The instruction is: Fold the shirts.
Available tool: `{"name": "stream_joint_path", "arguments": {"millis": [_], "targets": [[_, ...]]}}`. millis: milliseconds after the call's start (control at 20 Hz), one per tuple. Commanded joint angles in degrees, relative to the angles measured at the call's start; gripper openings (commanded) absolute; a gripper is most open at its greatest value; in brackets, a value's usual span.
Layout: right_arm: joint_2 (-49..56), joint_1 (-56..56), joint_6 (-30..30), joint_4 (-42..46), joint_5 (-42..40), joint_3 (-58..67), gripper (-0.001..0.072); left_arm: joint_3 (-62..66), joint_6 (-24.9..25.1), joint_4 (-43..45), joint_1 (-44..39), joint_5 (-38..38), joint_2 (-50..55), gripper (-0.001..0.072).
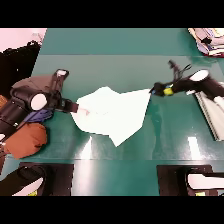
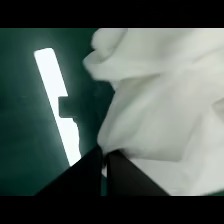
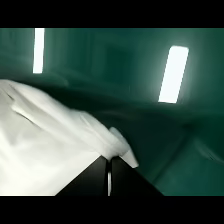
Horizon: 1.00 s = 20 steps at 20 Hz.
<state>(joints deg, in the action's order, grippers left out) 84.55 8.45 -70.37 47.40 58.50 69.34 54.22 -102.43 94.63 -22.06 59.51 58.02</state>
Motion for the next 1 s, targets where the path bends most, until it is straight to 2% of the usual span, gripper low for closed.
{"name": "stream_joint_path", "arguments": {"millis": [0,250,400,600,800,950], "targets": [[-7.0,-5.2,0.0,6.4,0.2,8.9,0.0014,8.5,-2.6,13.3,0.0,3.6,-0.1,0.0025],[-18.3,-11.4,1.6,8.4,1.9,21.5,0.0014,28.7,-2.0,18.7,0.0,1.9,-0.1,0.0024],[-23.3,-14.4,2.4,8.3,3.4,27.9,0.0014,41.5,2.0,19.2,0.0,1.0,-0.1,0.0025],[-28.3,-18.4,2.4,8.3,4.7,34.6,0.0014,56.0,4.5,18.7,0.0,1.3,-0.3,0.0025],[-31.3,-22.4,2.4,8.2,5.7,39.4,0.0014,63.8,4.5,16.9,0.0,1.1,-2.8,0.0025],[-31.6,-25.1,2.4,8.2,8.8,43.7,0.0014,64.8,4.7,12.5,0.0,0.5,-5.6,0.0025]]}}
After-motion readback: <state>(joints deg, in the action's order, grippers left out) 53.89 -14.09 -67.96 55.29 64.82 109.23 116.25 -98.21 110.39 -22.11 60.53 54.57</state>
